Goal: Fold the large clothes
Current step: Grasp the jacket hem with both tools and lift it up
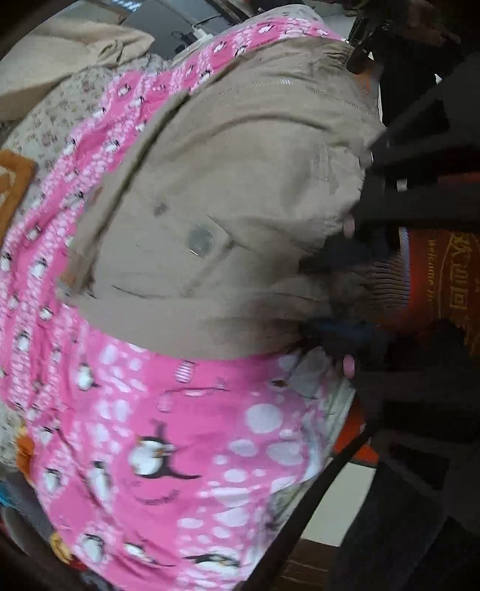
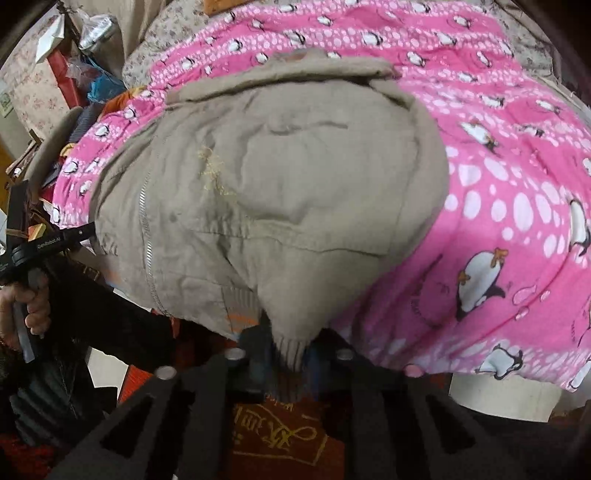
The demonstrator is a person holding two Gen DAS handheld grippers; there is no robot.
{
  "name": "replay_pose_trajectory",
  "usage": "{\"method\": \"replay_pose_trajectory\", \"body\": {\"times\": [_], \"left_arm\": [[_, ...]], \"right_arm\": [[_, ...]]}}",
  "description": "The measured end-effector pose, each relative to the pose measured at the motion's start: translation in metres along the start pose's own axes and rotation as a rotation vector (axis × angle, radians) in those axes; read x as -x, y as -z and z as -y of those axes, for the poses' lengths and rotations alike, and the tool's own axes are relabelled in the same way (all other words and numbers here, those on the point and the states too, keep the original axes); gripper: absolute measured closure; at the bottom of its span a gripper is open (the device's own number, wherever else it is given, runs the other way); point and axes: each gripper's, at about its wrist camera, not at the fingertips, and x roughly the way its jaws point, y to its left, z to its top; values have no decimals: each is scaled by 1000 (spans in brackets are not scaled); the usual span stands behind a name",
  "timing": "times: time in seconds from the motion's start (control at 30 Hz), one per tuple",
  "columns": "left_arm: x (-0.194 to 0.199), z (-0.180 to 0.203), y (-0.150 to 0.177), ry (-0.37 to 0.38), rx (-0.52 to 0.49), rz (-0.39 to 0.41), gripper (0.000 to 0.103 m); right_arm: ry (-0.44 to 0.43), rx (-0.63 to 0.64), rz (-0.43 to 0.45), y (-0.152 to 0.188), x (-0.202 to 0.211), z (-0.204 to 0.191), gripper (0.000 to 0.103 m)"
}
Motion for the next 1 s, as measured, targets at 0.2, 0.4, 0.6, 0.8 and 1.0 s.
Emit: {"method": "replay_pose_trajectory", "body": {"times": [0.2,0.4,0.6,0.8,1.0], "left_arm": [[-15,0,7,1,-6,-75,86],[34,15,17,39,-71,31,103],[99,3,20,141,-21,163,103],[160,-5,31,227,-3,269,103],[210,-3,33,293,10,391,103]], "right_arm": [[-3,10,24,-1,4,-4,90],[-36,-10,92,10,44,-11,94],[-80,89,232,21,106,-34,95],[-117,146,342,37,160,-44,95],[-118,217,458,48,219,-61,95]]}}
